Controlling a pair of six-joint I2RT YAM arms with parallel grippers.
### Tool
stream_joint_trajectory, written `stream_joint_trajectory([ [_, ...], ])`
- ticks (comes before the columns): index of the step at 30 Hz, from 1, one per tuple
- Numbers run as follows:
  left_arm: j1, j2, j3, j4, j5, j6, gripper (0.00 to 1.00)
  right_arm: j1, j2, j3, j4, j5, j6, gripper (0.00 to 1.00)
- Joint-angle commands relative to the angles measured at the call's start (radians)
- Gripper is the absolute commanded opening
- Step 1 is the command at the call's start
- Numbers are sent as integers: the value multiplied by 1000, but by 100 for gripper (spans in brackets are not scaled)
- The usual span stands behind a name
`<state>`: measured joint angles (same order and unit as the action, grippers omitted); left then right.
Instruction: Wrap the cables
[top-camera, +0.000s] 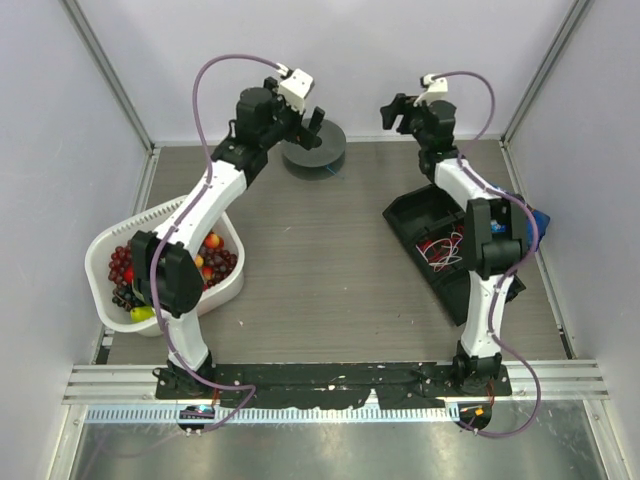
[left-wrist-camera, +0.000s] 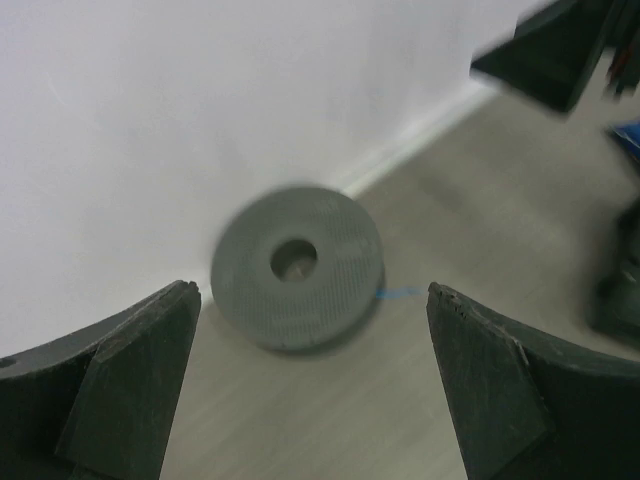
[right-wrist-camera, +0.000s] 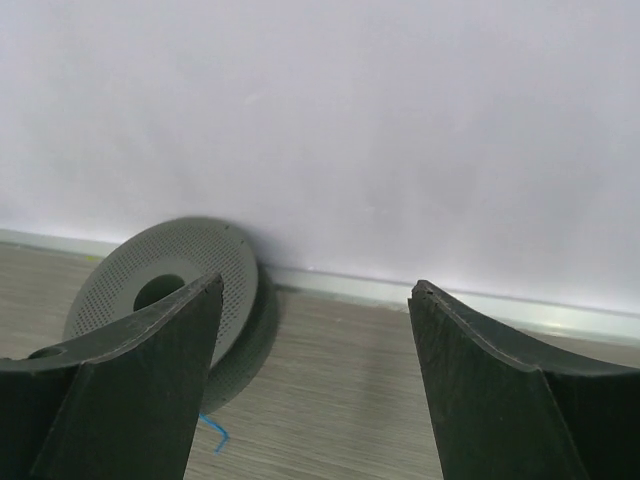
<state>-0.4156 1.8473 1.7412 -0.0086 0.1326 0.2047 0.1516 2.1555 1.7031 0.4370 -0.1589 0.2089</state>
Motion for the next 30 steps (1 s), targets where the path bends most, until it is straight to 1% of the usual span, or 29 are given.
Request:
stream_joint_trajectory([
  [1,24,-19,235,-576,88,-74,100,-26,-211,-65,-65,-18,-141,80],
  [2,38,-5,283,-662,132,-67,100,-29,-241,-75,-85,8,-146,80],
  [3,44,10,334,-757,165,-54,100,-29,-290,-74,-154,24,-146,81],
  [4,49,27,390,-837,147,-51,100,-32,-311,-69,-235,41,-151,81],
  [5,51,44,412,-896,103,-63,100,-34,-363,-75,-266,45,-157,81],
  [6,54,74,481,-977,46,-74,100,-46,-388,-89,-320,-3,-163,81],
  [7,63,107,538,-1055,17,-82,100,-70,-446,-103,-342,-40,-160,81],
  [8,78,134,591,-1138,7,-96,100,-84,-471,-115,-401,-119,-154,81],
  [9,102,150,622,-1201,25,-117,99,-101,-515,-120,-431,-145,-146,81],
  [10,128,151,627,-1237,65,-135,100,-106,-534,-122,-536,-183,-151,81],
  [11,162,135,603,-1257,126,-154,100,-109,-574,-125,-585,-197,-176,81],
  [12,193,110,553,-1234,178,-186,100,-109,-613,-137,-659,-200,-189,81],
  [13,224,69,493,-1193,185,-238,100,-109,-638,-151,-691,-202,-198,81],
  [14,233,23,416,-1148,179,-251,100,-109,-675,-189,-743,-212,-204,81],
  [18,238,-134,189,-1048,76,-264,100,-109,-772,-334,-833,-203,-252,81],
  [22,239,-281,6,-995,13,-260,100,-109,-828,-465,-847,-171,-232,81],
  [26,238,-353,-98,-976,-17,-255,100,-107,-867,-533,-805,-180,-183,81],
  [30,238,-387,-121,-970,-40,-254,99,-106,-870,-522,-804,-185,-169,82],
])
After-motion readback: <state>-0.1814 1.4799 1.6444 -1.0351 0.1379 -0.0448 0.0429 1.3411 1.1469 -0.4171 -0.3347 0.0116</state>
